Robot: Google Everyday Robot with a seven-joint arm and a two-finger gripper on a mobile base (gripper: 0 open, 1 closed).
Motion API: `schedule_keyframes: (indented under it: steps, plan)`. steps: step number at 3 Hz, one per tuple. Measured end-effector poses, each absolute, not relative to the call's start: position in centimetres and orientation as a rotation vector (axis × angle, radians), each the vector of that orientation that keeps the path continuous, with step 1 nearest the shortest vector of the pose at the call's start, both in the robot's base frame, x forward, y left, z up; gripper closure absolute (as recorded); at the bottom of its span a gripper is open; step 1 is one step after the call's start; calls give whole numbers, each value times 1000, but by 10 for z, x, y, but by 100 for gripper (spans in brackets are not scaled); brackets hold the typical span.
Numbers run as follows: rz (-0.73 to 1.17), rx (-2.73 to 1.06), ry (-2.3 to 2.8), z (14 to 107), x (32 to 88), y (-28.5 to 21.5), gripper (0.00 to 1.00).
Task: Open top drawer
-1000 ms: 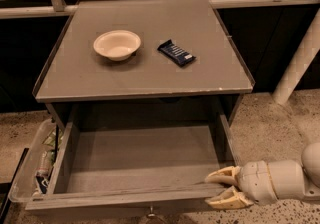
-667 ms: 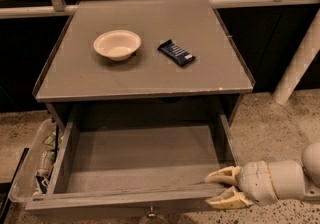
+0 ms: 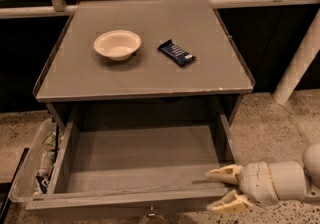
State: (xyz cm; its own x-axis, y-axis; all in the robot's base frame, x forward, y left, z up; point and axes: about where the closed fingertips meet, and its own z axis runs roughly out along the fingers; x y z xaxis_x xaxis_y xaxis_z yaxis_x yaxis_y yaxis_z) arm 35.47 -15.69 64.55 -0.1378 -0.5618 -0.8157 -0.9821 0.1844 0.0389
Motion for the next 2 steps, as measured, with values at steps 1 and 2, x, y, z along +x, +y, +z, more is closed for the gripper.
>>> schedule_keyframes:
  steps: [1, 2]
  plan:
    - [797, -1456, 1791, 645, 355, -157, 0]
    - [797, -1456, 1791, 645, 355, -157, 0]
